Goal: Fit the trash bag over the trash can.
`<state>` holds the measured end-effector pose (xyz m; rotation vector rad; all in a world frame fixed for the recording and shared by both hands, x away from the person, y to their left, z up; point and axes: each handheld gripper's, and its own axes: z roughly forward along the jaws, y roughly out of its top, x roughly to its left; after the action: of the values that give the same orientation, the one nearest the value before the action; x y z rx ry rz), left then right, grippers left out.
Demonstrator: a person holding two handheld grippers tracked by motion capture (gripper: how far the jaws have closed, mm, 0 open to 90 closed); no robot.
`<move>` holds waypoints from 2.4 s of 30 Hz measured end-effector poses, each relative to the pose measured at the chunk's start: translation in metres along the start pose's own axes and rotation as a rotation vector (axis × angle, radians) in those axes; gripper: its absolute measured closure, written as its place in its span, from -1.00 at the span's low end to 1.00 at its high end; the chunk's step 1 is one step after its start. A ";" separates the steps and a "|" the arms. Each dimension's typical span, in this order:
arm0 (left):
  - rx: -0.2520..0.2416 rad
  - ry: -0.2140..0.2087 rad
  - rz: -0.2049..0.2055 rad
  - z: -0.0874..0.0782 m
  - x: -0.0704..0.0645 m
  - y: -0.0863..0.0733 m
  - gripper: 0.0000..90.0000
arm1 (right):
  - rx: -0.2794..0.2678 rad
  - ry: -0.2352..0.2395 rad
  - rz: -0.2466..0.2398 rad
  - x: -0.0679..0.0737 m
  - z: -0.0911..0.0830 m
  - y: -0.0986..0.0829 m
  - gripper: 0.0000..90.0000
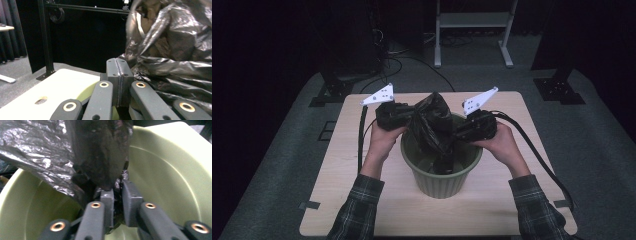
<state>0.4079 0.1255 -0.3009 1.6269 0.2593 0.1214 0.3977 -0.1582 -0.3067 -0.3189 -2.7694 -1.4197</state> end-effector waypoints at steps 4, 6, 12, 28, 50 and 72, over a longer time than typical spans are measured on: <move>0.008 0.003 -0.004 -0.001 -0.001 -0.003 0.99 | -0.051 -0.067 0.015 0.000 -0.010 0.000 0.40; 0.022 0.005 -0.010 -0.002 -0.001 -0.005 0.99 | -0.081 -0.080 0.020 0.000 -0.018 -0.001 0.39; 0.045 0.019 -0.026 -0.003 0.001 -0.010 0.99 | -0.141 -0.131 0.029 0.003 -0.042 -0.002 0.29; 0.054 0.035 -0.054 -0.008 0.002 -0.018 0.99 | -0.215 -0.095 -0.033 0.025 -0.043 0.016 0.19; 0.017 0.045 -0.045 -0.040 -0.013 -0.025 -0.07 | -0.250 -0.106 0.038 0.000 -0.046 0.006 1.00; 0.081 0.044 -0.043 -0.018 -0.014 -0.021 0.99 | -0.340 -0.134 0.023 0.030 -0.067 0.005 0.31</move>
<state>0.3882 0.1412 -0.3193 1.6992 0.3362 0.1148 0.3642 -0.2039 -0.2607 -0.4644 -2.5992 -1.9305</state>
